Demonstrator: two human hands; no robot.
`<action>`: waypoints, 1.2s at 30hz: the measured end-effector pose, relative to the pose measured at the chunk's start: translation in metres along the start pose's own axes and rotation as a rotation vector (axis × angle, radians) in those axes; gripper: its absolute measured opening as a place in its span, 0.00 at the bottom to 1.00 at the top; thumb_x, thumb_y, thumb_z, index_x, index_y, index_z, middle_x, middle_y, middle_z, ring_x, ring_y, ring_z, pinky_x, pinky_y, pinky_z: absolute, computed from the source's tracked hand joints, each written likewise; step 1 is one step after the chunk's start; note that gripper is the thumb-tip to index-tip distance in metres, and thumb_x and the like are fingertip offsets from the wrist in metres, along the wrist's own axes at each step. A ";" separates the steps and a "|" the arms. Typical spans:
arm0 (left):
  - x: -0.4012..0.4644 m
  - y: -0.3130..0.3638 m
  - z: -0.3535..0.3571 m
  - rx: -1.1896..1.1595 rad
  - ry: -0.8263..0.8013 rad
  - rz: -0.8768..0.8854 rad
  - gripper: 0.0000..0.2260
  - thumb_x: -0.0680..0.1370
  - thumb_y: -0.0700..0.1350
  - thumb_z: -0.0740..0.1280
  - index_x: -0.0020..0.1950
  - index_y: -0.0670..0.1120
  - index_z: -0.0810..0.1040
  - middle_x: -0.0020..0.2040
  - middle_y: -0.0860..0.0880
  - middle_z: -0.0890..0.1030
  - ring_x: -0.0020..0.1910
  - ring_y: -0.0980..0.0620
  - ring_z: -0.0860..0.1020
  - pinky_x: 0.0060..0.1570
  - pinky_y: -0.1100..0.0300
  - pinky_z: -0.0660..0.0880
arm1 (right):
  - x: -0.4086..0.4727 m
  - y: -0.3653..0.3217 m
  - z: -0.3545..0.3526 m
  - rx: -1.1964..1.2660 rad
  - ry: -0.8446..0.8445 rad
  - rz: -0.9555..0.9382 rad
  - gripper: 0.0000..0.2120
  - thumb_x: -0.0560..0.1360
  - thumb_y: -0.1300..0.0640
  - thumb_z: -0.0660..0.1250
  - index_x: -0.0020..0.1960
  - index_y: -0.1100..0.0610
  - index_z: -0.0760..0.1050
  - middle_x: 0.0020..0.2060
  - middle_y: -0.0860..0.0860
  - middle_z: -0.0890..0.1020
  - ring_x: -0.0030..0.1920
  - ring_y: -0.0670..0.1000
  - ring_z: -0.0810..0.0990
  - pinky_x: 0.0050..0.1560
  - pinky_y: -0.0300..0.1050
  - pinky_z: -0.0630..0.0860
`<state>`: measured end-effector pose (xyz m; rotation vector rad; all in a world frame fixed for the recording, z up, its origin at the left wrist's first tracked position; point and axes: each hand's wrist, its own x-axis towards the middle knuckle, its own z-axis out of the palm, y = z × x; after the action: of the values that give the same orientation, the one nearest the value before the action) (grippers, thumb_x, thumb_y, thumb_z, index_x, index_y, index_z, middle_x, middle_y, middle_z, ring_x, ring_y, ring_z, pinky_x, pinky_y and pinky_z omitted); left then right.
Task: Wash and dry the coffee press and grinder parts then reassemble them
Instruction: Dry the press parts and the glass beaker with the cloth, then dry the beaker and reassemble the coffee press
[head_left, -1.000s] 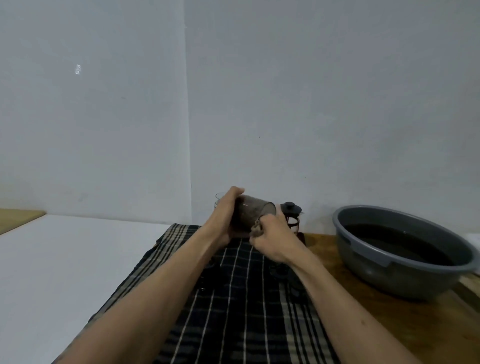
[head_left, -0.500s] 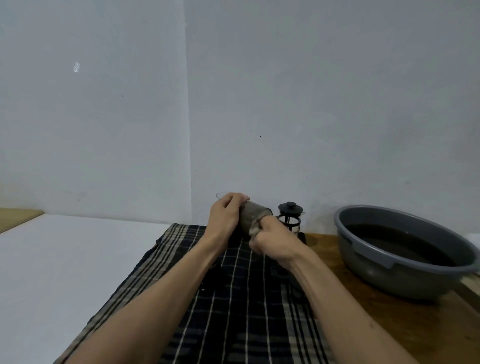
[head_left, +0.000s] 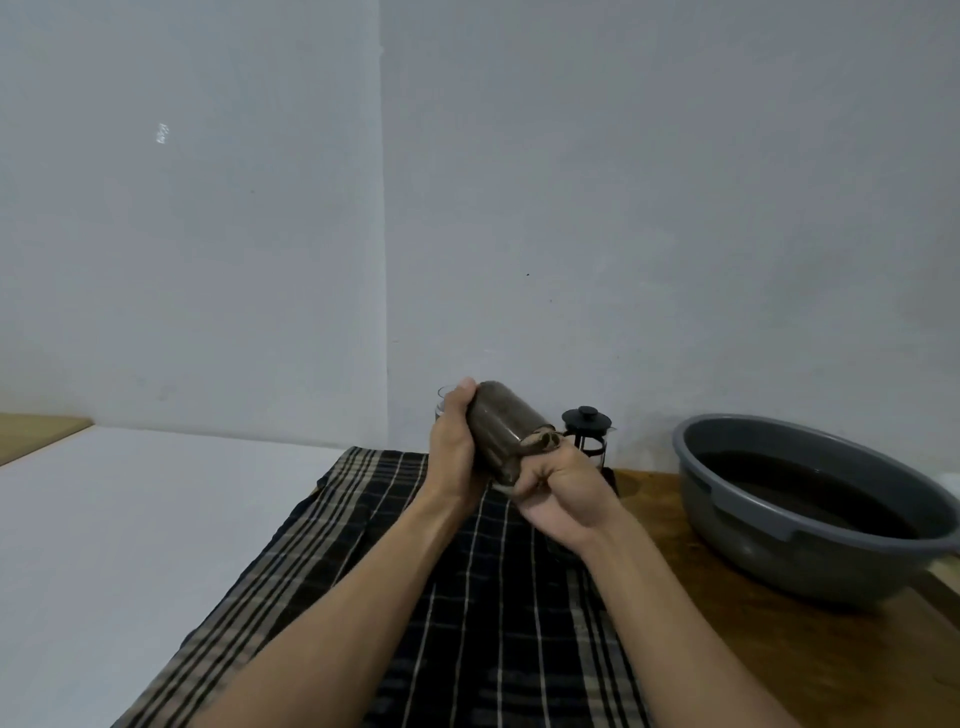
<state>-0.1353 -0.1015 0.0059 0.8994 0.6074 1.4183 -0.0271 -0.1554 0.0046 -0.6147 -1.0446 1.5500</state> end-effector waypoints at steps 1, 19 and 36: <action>0.002 0.004 0.000 -0.001 -0.005 0.043 0.23 0.78 0.59 0.66 0.54 0.39 0.78 0.42 0.40 0.81 0.43 0.43 0.81 0.43 0.51 0.79 | 0.000 0.001 0.000 0.098 -0.011 0.000 0.33 0.54 0.76 0.64 0.58 0.64 0.79 0.56 0.59 0.80 0.53 0.55 0.80 0.58 0.47 0.74; -0.003 0.020 -0.009 0.368 0.127 0.384 0.19 0.79 0.59 0.68 0.60 0.47 0.73 0.40 0.45 0.82 0.38 0.50 0.80 0.42 0.52 0.77 | 0.016 -0.007 0.040 -1.241 0.321 -0.422 0.24 0.84 0.36 0.40 0.79 0.31 0.55 0.74 0.43 0.71 0.74 0.50 0.71 0.75 0.60 0.66; -0.013 0.030 0.023 0.963 0.091 0.513 0.22 0.79 0.66 0.57 0.63 0.52 0.75 0.56 0.51 0.75 0.56 0.51 0.76 0.61 0.48 0.75 | 0.012 -0.011 0.028 -0.576 0.560 -0.118 0.36 0.78 0.25 0.42 0.62 0.43 0.81 0.53 0.47 0.86 0.55 0.49 0.83 0.59 0.51 0.79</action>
<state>-0.1347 -0.1207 0.0412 1.8513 1.2359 1.6184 -0.0482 -0.1520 0.0296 -1.2727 -1.0547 0.8739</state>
